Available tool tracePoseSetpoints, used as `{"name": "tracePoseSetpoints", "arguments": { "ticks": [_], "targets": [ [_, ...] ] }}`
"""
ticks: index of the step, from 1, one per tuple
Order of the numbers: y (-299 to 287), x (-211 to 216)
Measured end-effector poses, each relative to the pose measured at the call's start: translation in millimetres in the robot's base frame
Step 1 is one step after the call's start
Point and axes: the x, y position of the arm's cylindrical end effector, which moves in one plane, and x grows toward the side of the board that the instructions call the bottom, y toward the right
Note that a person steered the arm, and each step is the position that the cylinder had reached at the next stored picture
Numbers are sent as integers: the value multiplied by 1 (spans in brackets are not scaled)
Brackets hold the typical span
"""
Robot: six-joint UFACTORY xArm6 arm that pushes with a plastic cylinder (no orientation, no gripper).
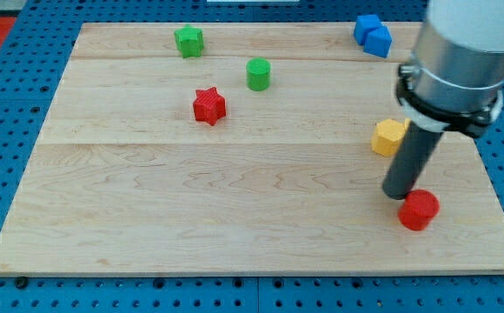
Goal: Push the red star into the red circle
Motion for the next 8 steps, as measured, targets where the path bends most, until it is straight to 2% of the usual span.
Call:
{"name": "tracePoseSetpoints", "arguments": {
  "ticks": [3,4,6,8],
  "targets": [
    [2,18],
    [-37,15],
    [-221,-3],
    [-370,-104]
  ]
}}
